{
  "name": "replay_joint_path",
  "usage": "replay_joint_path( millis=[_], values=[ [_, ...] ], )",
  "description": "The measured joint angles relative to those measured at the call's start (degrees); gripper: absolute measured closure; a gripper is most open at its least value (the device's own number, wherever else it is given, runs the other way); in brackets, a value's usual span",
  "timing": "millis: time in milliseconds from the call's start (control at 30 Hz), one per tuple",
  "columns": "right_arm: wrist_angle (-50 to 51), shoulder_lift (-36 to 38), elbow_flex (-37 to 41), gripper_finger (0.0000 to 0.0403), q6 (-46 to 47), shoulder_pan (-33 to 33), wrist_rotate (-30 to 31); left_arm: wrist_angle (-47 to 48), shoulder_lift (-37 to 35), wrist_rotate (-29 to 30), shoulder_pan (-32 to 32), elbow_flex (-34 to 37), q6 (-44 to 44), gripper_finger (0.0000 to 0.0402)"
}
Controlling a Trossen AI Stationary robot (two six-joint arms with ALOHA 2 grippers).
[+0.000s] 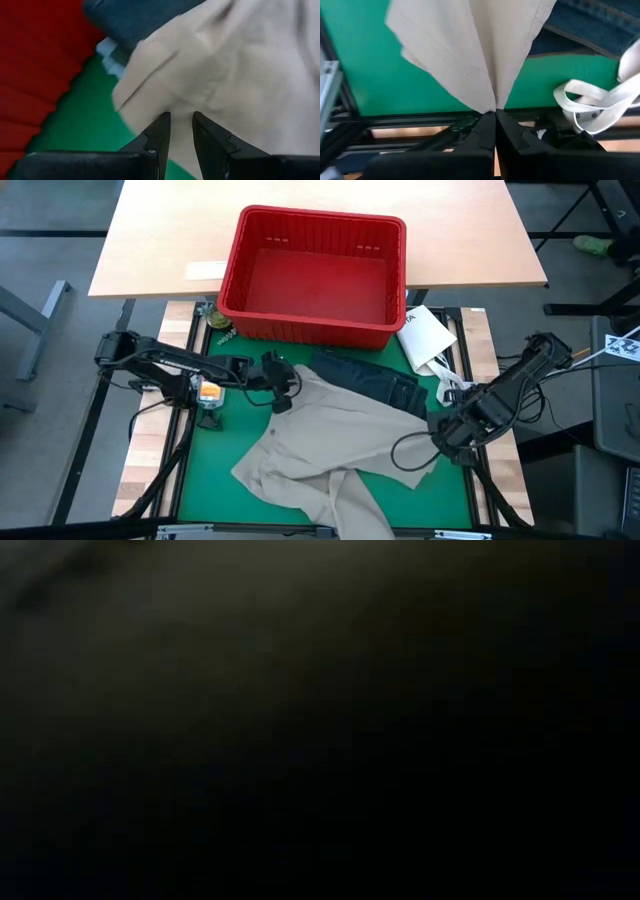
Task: Fold Laundry from Bin
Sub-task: Fold the gray shorts
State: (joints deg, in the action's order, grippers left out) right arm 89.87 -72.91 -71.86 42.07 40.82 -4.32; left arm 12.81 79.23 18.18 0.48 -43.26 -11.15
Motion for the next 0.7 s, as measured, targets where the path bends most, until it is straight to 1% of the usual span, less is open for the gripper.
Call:
replay_joint_path(
  millis=[133, 300, 400, 500, 633, 700],
  values=[
    [0.0, -0.3, 3.6, 0.0403, 0.0, 0.0, 0.9, -1.0, 2.4, 0.7, 2.5, 0.0, 2.0, 0.0322],
    [0.1, -0.3, 6.3, 0.0402, 0.0, 0.0, 1.3, -2.7, 3.1, 0.9, 4.4, 0.0, 2.8, 0.0322],
    [0.2, -0.3, 6.5, 0.0389, 0.3, 0.0, 1.3, -3.8, 2.9, 0.9, 4.8, 0.0, 2.9, 0.0322],
    [0.3, -0.3, 6.6, 0.0358, 1.8, 0.0, 1.7, -5.3, 2.6, 1.0, 5.1, 0.0, 4.3, 0.0322],
    [0.3, -0.3, 6.6, 0.0298, 3.2, 0.0, 1.6, -6.0, 1.6, 1.0, 5.0, 0.0, 7.0, 0.0322],
    [0.3, -0.3, 6.6, 0.0272, 2.7, 0.0, 0.2, -5.9, 0.6, 1.2, 5.0, 0.0, 7.3, 0.0322]
  ],
)
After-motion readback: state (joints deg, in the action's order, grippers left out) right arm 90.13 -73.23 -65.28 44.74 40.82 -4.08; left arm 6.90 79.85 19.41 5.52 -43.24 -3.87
